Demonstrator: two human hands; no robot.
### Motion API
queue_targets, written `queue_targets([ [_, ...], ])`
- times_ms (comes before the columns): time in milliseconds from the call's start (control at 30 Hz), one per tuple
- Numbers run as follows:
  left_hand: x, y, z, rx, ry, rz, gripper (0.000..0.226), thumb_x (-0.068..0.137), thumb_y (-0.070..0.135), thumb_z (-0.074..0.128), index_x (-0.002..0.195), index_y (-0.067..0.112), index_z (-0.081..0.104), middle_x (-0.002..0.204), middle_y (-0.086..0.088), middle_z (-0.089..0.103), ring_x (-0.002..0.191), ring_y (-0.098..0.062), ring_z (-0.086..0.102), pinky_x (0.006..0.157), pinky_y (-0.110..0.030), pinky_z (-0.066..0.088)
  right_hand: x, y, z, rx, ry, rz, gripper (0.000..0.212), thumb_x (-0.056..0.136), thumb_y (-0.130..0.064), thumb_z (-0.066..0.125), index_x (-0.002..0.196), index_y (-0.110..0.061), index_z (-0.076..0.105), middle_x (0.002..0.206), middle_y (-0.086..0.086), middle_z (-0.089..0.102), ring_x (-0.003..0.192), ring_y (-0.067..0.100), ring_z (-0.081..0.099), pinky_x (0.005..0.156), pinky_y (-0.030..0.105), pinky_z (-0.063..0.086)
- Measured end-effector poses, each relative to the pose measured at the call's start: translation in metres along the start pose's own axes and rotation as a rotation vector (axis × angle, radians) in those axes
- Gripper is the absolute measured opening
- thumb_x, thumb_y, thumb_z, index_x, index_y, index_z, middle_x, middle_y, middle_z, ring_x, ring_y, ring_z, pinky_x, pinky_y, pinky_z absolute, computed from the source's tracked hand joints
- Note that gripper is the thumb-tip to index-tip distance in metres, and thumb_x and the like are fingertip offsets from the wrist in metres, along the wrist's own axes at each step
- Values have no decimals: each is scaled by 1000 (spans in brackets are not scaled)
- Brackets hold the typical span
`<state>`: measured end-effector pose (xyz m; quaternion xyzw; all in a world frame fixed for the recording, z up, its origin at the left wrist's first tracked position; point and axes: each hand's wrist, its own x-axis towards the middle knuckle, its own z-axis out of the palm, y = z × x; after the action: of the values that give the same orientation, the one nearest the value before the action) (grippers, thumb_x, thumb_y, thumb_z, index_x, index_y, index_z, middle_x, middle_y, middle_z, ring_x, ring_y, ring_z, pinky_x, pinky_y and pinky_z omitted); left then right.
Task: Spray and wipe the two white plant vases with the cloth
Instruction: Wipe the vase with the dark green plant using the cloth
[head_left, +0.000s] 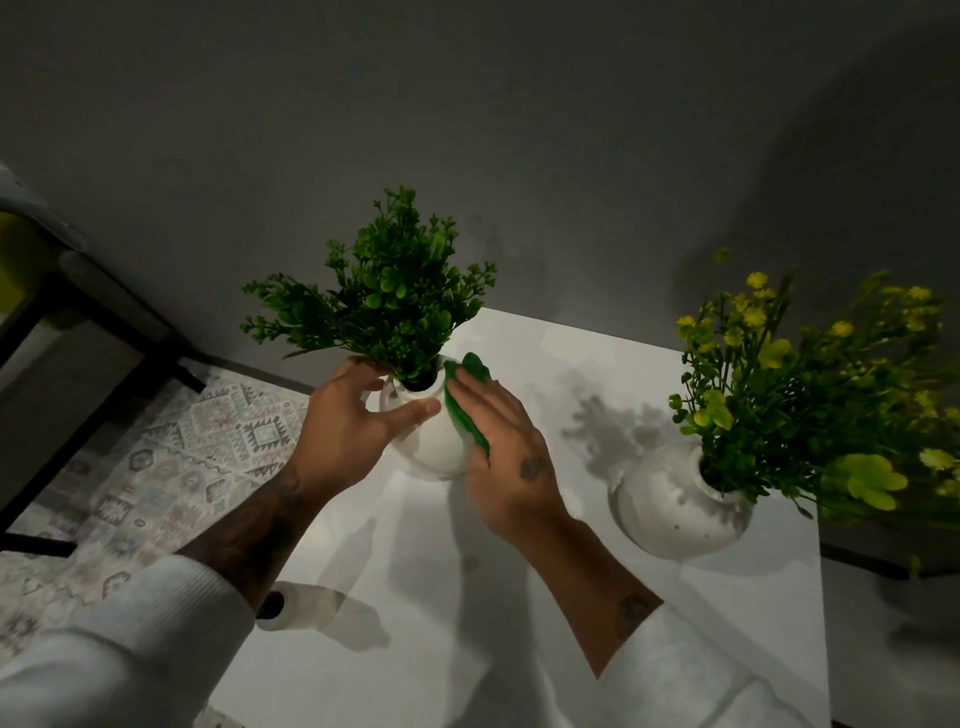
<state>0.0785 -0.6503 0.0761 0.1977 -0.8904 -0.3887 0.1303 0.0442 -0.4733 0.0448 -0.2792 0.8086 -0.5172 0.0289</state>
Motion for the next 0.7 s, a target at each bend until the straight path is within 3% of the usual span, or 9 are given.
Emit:
queue_targets([
  [167,2,2,-1,17,0,-27,61,56,62,77,106,28,66,98,22,54,92,4,57,79,-26,49,6,9,-3,180,6,101,64,84,15,46,138,-17,53,148,-7,44,139,4,35,117,22,25],
  [300,1,4,-2,2,-2,-42,65,56,62,76,109,27,65,99,22,54,92,6,56,80,-26,48,12,20,-8,388,-14,361,70,82,19,40,137,-20,54,145,-4,49,127,-3,44,105,6,31],
  [333,1,4,-2,1,-3,-43,66,56,62,76,110,27,65,101,20,55,92,4,56,80,-26,48,10,26,-8,386,-11,428,67,84,15,42,137,-24,54,143,-4,52,124,-1,47,103,8,35],
  [400,1,4,-1,0,-11,-41,65,56,62,76,111,29,65,104,18,56,92,3,56,81,-25,47,2,37,-4,324,-29,554,61,88,5,45,137,-31,53,135,-4,58,119,11,55,104,26,45],
  [500,1,3,-1,-6,-16,-36,61,58,60,77,110,31,65,105,18,56,95,-2,58,81,-25,47,-12,47,7,271,-133,664,54,91,-7,47,136,-38,52,119,0,65,103,22,62,92,40,55],
  [600,1,2,-2,1,-20,-34,61,59,60,78,111,32,64,108,16,58,97,-5,59,83,-27,48,-15,49,10,295,-165,707,52,90,-9,48,132,-39,54,106,-4,67,90,19,64,79,37,58],
  [700,1,2,-2,-3,-23,-44,61,60,59,78,111,30,64,110,11,60,98,-8,60,85,-27,49,-4,44,4,320,-144,731,58,84,-1,45,130,-33,58,104,-4,69,83,9,64,65,23,55],
])
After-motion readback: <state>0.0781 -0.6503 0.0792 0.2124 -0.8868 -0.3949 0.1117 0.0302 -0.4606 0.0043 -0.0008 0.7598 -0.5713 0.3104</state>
